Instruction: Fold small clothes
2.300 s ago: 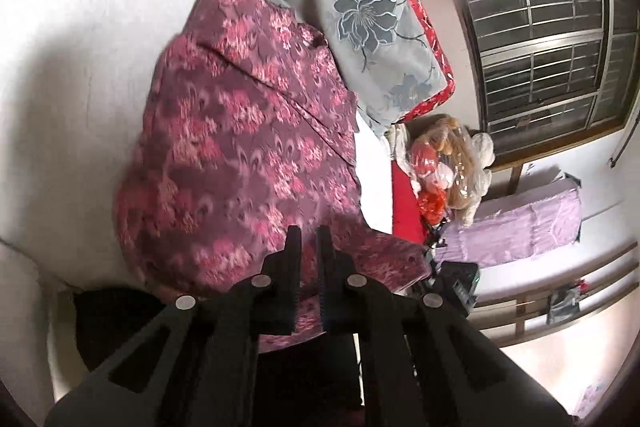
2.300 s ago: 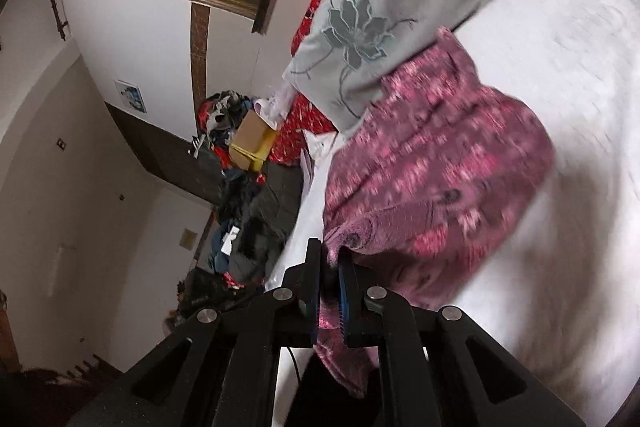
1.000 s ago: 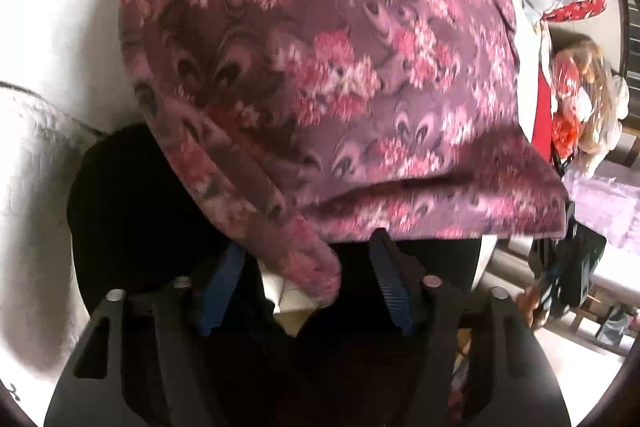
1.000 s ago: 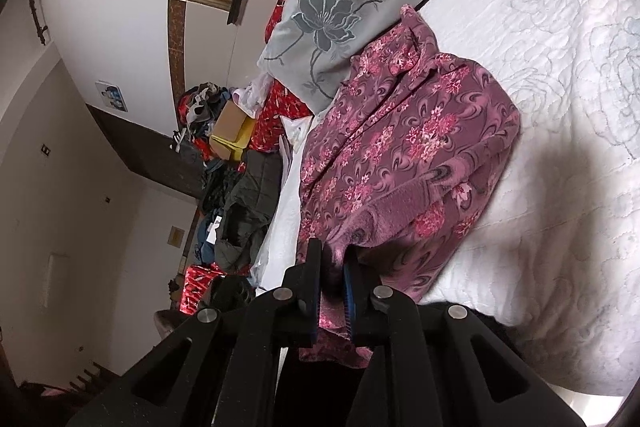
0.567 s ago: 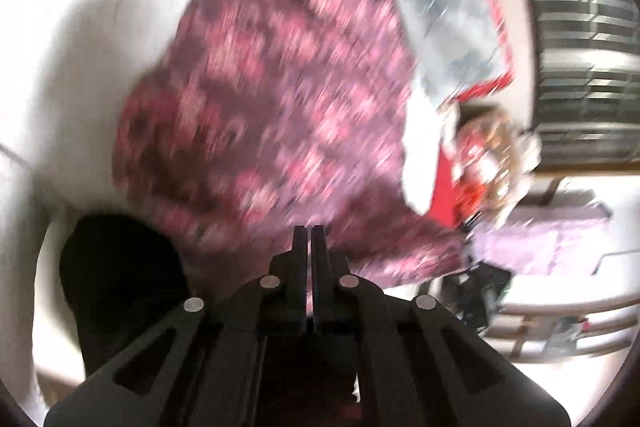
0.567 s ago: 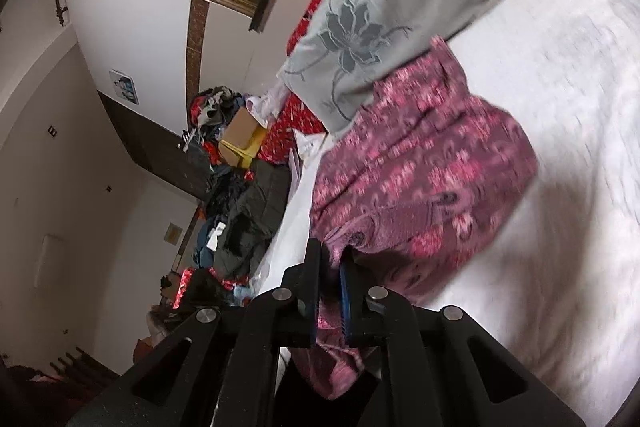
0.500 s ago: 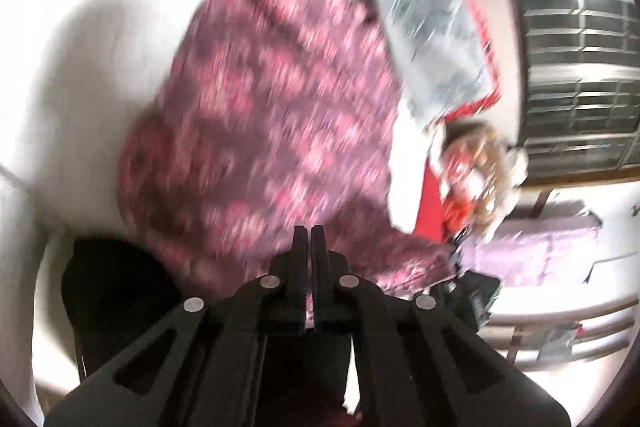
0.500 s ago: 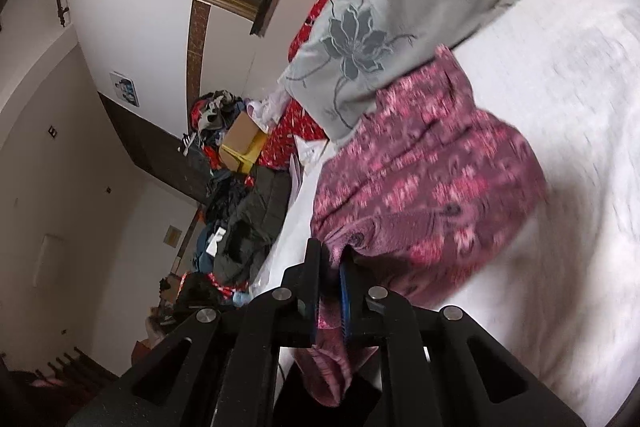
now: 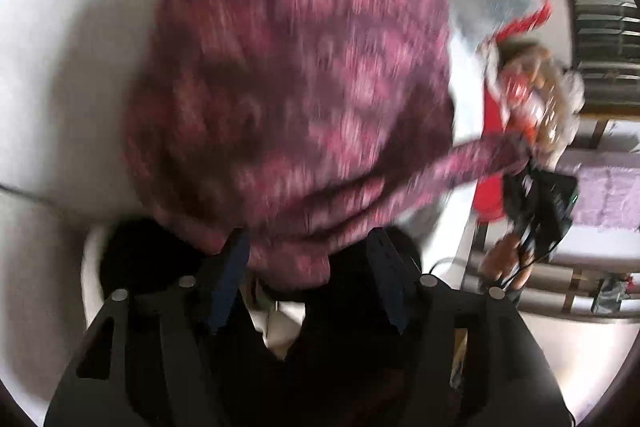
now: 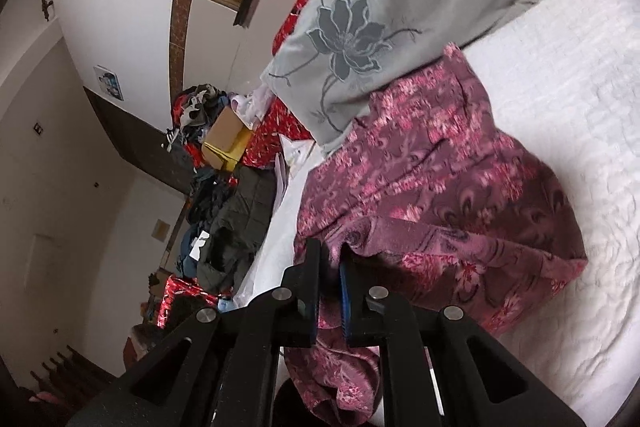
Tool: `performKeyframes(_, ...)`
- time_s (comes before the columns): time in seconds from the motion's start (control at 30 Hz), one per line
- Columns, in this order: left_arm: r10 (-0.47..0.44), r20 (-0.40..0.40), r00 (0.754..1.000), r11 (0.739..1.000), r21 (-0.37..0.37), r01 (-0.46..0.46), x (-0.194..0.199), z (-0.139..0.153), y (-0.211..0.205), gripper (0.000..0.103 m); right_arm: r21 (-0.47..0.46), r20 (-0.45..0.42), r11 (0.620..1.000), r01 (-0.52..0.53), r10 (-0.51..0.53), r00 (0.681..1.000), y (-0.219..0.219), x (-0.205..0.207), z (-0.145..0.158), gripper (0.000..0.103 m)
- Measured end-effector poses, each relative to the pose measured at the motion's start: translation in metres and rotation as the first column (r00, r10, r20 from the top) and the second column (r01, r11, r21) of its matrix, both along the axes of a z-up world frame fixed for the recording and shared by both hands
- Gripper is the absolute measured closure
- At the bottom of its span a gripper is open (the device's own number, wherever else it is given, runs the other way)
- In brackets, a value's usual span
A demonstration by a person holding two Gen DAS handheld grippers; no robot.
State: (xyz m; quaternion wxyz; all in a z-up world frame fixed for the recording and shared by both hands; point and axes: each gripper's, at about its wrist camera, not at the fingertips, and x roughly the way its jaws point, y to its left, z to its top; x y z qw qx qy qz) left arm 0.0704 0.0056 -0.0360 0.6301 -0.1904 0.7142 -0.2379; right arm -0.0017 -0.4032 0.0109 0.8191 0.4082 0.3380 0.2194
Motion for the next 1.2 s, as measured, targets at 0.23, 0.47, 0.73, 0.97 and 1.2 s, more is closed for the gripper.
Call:
performKeyframes(0.23,0.001,-0.128,0.992,0.987,0.160,0.019,-0.021,-0.045,-0.031,0.043,0.028,-0.006,0.999,0.021,-0.020,1.000,-0.009,-0.025,-0.004,0.094)
performKeyframes(0.47,0.083,-0.189,0.978,0.977,0.211,-0.042,-0.025,-0.071,-0.038,0.043,0.041,0.001,0.999,0.025,-0.025,1.000,-0.009,-0.044,-0.004,0.093)
performKeyframes(0.73,0.155,-0.153,0.976,0.985,0.100,-0.140,-0.030,-0.056,-0.015,0.100,0.027,0.033,1.000,0.013,-0.013,0.999,-0.009,-0.062,0.004,0.093)
performKeyframes(0.97,0.261,-0.031,0.965,0.957,-0.127,-0.263,-0.019,0.013,0.032,0.100,0.036,0.057,0.999,0.038,-0.040,0.998,-0.018,-0.056,0.015,0.094)
performKeyframes(1.2,0.446,0.067,0.892,0.867,-0.280,-0.413,0.048,0.044,0.079,0.100,0.142,0.074,0.981,0.129,-0.140,0.987,-0.042,-0.002,0.019,0.094)
